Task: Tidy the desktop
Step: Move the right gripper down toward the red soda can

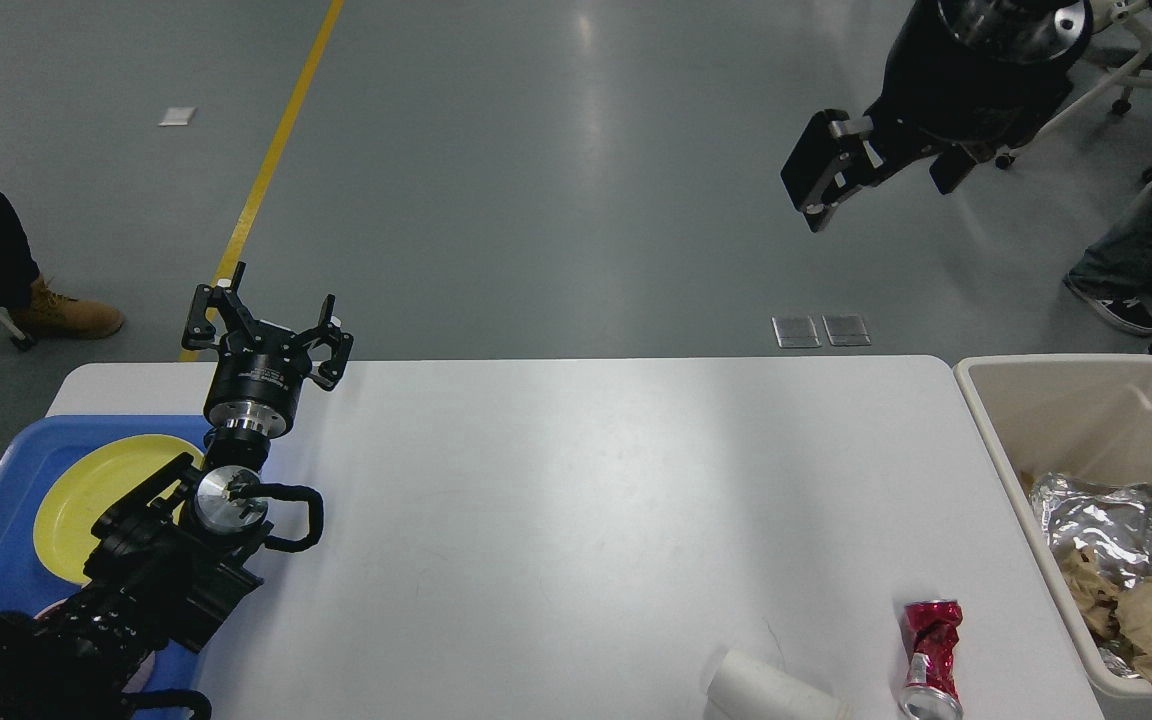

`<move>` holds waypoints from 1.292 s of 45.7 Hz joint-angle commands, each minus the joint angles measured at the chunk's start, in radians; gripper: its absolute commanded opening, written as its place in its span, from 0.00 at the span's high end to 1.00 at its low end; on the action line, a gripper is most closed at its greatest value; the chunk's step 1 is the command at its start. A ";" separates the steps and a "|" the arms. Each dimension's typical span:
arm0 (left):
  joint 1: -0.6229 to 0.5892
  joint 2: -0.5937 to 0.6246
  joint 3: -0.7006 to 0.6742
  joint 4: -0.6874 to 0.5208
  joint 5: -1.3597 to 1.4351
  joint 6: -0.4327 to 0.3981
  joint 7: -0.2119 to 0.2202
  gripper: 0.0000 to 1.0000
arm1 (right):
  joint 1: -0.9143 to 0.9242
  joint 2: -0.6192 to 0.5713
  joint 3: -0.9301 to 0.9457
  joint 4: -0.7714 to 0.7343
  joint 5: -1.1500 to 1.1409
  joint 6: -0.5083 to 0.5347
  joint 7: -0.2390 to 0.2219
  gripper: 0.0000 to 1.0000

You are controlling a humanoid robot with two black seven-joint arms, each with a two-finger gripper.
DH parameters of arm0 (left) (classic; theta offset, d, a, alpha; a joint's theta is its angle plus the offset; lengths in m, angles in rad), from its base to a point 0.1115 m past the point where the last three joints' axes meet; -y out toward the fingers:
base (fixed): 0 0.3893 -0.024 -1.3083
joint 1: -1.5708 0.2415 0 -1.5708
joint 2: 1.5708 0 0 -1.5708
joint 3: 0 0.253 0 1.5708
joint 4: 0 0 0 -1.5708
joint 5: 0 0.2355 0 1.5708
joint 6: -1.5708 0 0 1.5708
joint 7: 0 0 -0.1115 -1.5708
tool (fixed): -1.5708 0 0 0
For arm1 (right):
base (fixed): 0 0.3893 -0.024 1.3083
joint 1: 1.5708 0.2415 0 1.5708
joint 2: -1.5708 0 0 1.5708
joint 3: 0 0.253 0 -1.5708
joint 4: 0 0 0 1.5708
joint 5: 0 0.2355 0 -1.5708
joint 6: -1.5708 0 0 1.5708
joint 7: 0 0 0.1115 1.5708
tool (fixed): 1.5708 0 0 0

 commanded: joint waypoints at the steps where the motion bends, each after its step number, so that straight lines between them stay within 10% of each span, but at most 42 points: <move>1: 0.000 0.000 0.001 0.000 0.000 0.000 0.000 0.04 | -0.036 -0.007 -0.028 0.002 -0.006 0.000 -0.002 0.00; 21: 0.000 0.000 0.001 0.000 0.000 0.000 0.000 0.04 | -0.079 -0.062 -0.287 0.232 -0.015 0.000 -0.002 0.00; 32: 0.000 0.000 0.001 0.000 0.000 0.000 0.000 0.04 | -0.193 -0.061 -0.298 0.475 0.003 -0.418 -0.005 0.00; 59: 0.000 0.000 0.001 0.000 0.000 0.000 0.000 0.04 | -0.545 -0.237 -0.299 0.389 0.310 -0.618 -0.003 0.00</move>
